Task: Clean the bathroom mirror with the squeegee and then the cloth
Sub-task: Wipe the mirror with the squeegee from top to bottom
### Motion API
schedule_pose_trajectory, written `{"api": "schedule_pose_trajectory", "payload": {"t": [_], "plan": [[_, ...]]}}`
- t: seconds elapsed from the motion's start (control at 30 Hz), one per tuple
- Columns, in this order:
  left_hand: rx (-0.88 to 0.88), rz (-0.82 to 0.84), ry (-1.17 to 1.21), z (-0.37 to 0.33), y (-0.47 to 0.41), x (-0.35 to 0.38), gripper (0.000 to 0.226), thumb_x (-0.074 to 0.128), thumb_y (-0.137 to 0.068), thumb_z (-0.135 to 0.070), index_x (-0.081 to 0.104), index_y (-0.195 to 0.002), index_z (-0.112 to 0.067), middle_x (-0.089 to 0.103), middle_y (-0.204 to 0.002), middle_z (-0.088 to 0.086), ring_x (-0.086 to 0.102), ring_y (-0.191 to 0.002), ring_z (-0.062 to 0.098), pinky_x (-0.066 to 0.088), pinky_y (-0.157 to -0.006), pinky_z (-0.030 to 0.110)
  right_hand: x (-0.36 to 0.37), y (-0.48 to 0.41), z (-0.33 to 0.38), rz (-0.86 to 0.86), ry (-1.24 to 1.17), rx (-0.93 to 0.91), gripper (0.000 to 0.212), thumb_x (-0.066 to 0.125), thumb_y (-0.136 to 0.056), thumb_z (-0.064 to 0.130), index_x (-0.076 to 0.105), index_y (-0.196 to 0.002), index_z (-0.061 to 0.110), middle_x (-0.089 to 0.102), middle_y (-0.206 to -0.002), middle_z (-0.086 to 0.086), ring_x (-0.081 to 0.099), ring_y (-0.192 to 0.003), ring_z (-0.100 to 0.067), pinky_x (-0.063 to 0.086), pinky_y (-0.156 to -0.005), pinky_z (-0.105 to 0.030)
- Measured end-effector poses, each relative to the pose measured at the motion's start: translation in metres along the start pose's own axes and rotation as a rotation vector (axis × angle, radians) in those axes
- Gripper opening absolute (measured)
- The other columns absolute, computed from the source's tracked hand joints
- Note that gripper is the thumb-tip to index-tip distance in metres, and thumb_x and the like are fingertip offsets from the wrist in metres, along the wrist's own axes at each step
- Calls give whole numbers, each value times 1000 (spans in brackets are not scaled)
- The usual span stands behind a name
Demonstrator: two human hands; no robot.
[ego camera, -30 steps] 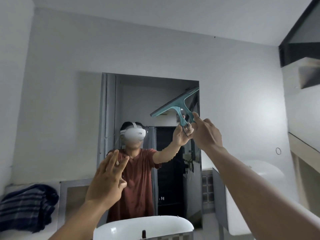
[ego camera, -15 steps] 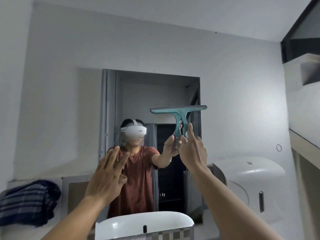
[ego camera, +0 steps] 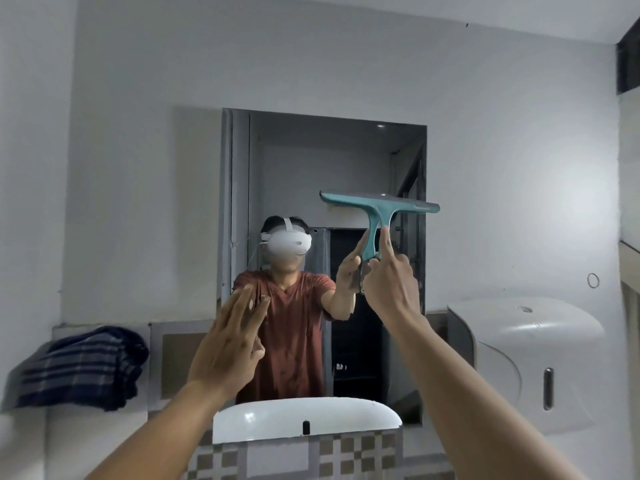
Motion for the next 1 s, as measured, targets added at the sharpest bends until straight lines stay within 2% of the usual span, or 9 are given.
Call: {"api": "schedule_pose_trajectory", "payload": {"t": [0.07,0.17,0.33,0.4,0.53,0.67,0.8,0.9,1.0], "plan": [[5,-9,2,0,1,0,105,87,-71,-27,28,-157,-19,25,-161,16,25,-149,37,41,-106,44,1,5,1,12,-35,14,79,49,-98,14,4,-160,33,54,-102,-11,45,-63,-12,34,-51,-26],[17,-9,-10,-1,1,-2,104,86,-72,-28,27,-157,-19,24,-161,16,24,-149,38,45,-107,47,9,20,6,55,-156,71,78,45,-99,22,-1,-160,35,56,-104,-13,58,-74,-23,53,-69,-42],[9,-31,-40,-3,6,-4,101,88,-71,-29,33,-155,-13,29,-159,19,30,-147,37,45,-109,50,35,42,20,75,-256,116,80,43,-98,35,-11,-157,32,63,-106,-16,66,-84,-29,58,-78,-52],[9,-41,-47,-4,12,-4,102,89,-69,-29,35,-154,-10,32,-157,19,33,-144,36,44,-109,48,46,53,30,53,-302,138,79,45,-101,34,-10,-158,25,65,-110,-14,66,-89,-27,57,-83,-49],[22,-41,-62,-2,18,-2,103,90,-68,-29,36,-153,-10,33,-156,19,32,-145,34,44,-107,41,63,73,54,33,-380,133,79,49,-104,31,-4,-160,14,63,-115,-13,60,-102,-21,51,-86,-33],[39,-42,-96,0,18,-1,103,88,-71,-34,33,-154,-8,32,-158,20,31,-147,35,42,-111,43,78,85,76,109,-434,95,75,47,-106,29,-3,-161,15,49,-142,-16,51,-125,-26,42,-98,-30],[73,-60,-194,3,20,0,99,81,-76,-43,32,-154,-5,28,-161,20,26,-149,34,30,-117,44,90,91,87,120,-369,3,75,46,-106,32,-4,-161,17,60,-129,-13,58,-113,-19,32,-83,-15],[15,-67,-117,10,22,1,100,80,-77,-46,30,-156,-10,26,-163,15,24,-150,32,40,-114,42,95,92,87,154,-340,-43,74,44,-106,32,-4,-160,19,53,-138,-17,57,-117,-23,41,-87,-21],[5,-56,-71,12,23,3,99,81,-77,-44,30,-155,-11,28,-162,13,25,-150,30,40,-112,39,103,97,88,194,-278,-186,73,43,-106,30,-6,-160,24,43,-145,-27,56,-123,-37,54,-97,-42]]}}
Point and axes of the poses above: each hand's wrist, its own y-axis away from the middle knuckle, its own x-axis out of the palm, z = x × y, the point moved 4 cm from there along -y, towards the middle knuckle
